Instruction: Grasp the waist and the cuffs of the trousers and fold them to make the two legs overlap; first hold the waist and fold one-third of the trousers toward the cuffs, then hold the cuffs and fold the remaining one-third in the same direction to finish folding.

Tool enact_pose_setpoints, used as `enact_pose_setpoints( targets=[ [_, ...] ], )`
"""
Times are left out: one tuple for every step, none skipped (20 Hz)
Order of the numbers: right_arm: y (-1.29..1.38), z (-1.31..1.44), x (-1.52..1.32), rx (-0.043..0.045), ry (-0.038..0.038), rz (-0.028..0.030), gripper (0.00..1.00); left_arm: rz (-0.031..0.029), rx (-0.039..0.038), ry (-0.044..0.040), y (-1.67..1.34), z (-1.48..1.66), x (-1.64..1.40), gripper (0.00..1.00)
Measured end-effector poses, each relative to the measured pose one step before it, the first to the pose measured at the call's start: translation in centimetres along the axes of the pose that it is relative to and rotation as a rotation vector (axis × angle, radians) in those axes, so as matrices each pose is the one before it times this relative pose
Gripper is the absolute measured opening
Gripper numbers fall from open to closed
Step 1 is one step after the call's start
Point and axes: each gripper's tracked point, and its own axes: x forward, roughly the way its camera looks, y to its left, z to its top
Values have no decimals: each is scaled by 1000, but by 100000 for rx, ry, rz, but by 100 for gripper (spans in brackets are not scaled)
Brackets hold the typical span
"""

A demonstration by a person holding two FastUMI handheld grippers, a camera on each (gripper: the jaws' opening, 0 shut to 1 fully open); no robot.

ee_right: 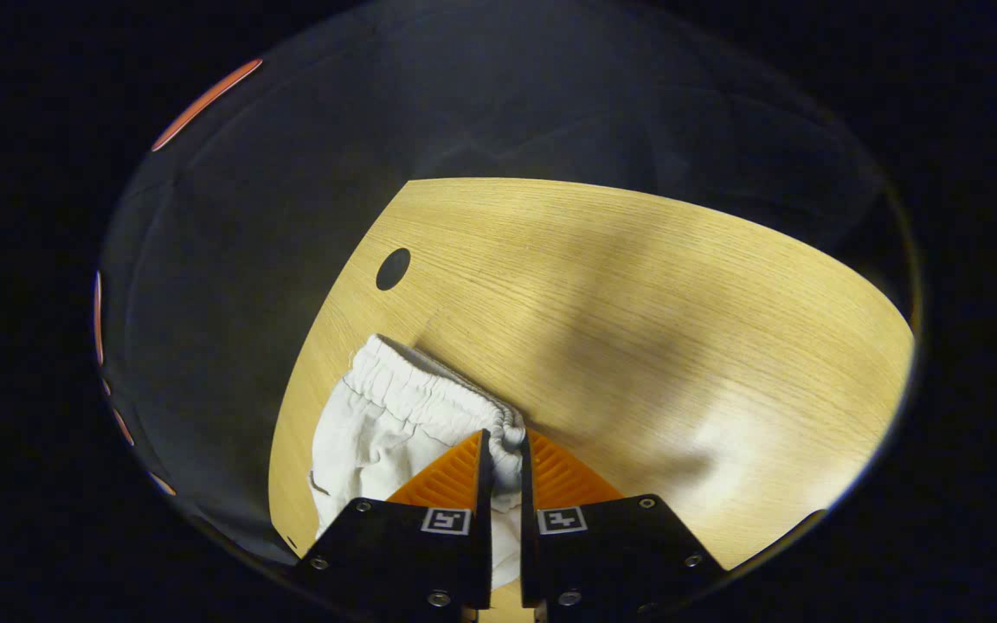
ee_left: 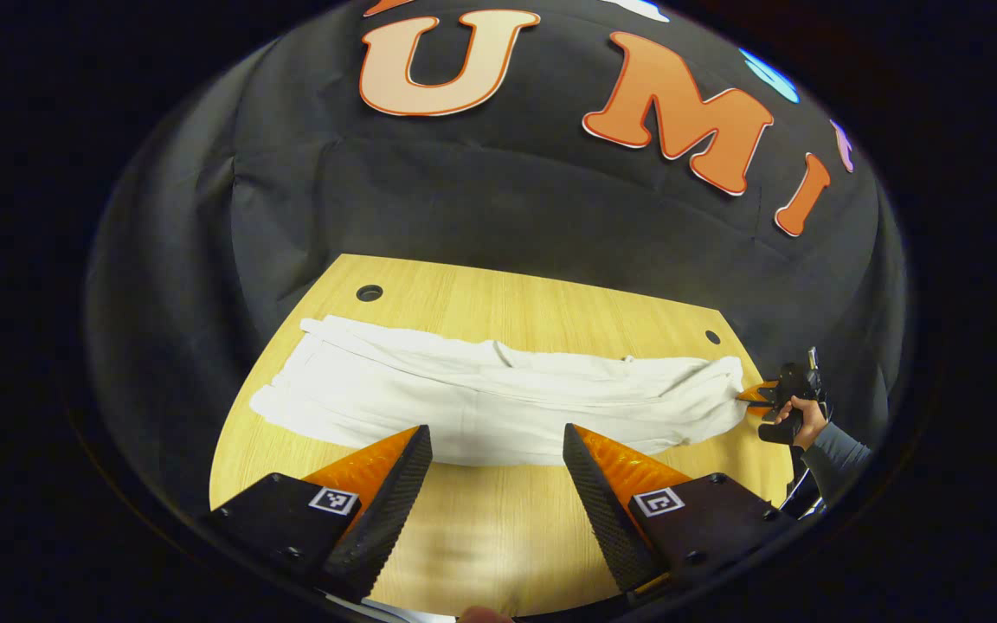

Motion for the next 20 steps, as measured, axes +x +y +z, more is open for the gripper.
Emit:
enact_pose_setpoints(
  targets=[
    [434, 416, -443, -790, -2505, 2245, 11, -178, 256, 394, -361, -572, -364, 99],
    [176, 324, -717, -1063, -2473, 1956, 10, 175, 55, 132, -176, -441, -254, 100],
    [515, 175, -902, -418, -1933, 2896, 9, -205, -248, 567, -258, -545, -304, 99],
    [224, 423, -987, -332, -2063, 3319, 8, 127, -480, -22, -130, -145, -264, 100],
    [308, 630, -1145, -278, -1881, 3469, 8, -156, 215, -177, -120, -141, -112, 100],
    [307, 997, -1655, -254, -1710, 3844, 8, 533, -148, -566, 160, 32, -125, 100],
    [-122, 548, -1140, 70, -1341, 1761, 8, -839, -648, -198, 35, 48, 96, 99],
    [-445, 820, -1106, -76, -1231, 2872, 8, -1246, -945, 332, 74, 7, 108, 100],
    [49, 743, -689, -544, -1708, 1838, 8, -662, -239, 685, 147, 31, 227, 99],
    [517, 426, -169, -930, -1497, 2799, 8, -484, 84, 380, 284, -15, 225, 100],
    [23, 602, -641, -802, -2138, 2181, 8, -537, 268, 405, 41, 183, 136, 100],
    [-96, 205, -544, -1128, -1299, 2151, 8, -685, 554, 699, 215, 66, 134, 100],
    [-44, 175, -489, -1337, -1441, 1752, 8, -421, 944, 887, 379, 66, 265, 99],
    [225, -48, -189, -1833, -947, 2050, 8, -579, 921, 73, 401, -61, 59, 100],
    [181, 93, -392, -2006, -1191, 1782, 8, -287, 130, -89, 882, 148, 156, 100],
    [219, 55, -588, -2204, -497, 1555, 8, -751, -720, -22, 665, -117, 13, 100],
    [265, 215, -550, -1639, -914, 1452, 8, -307, -754, 367, 580, -102, -68, 99],
    [335, 145, -317, -1393, -22, 1353, 8, -866, -920, 363, 366, -106, 193, 100],
    [142, 330, -97, -886, -807, 2245, 8, -155, -1197, 273, 523, -60, 164, 100],
    [-99, 36, 216, -1282, 638, 1755, 8, -404, -1267, -20, 556, -23, 93, 100]
  ],
)
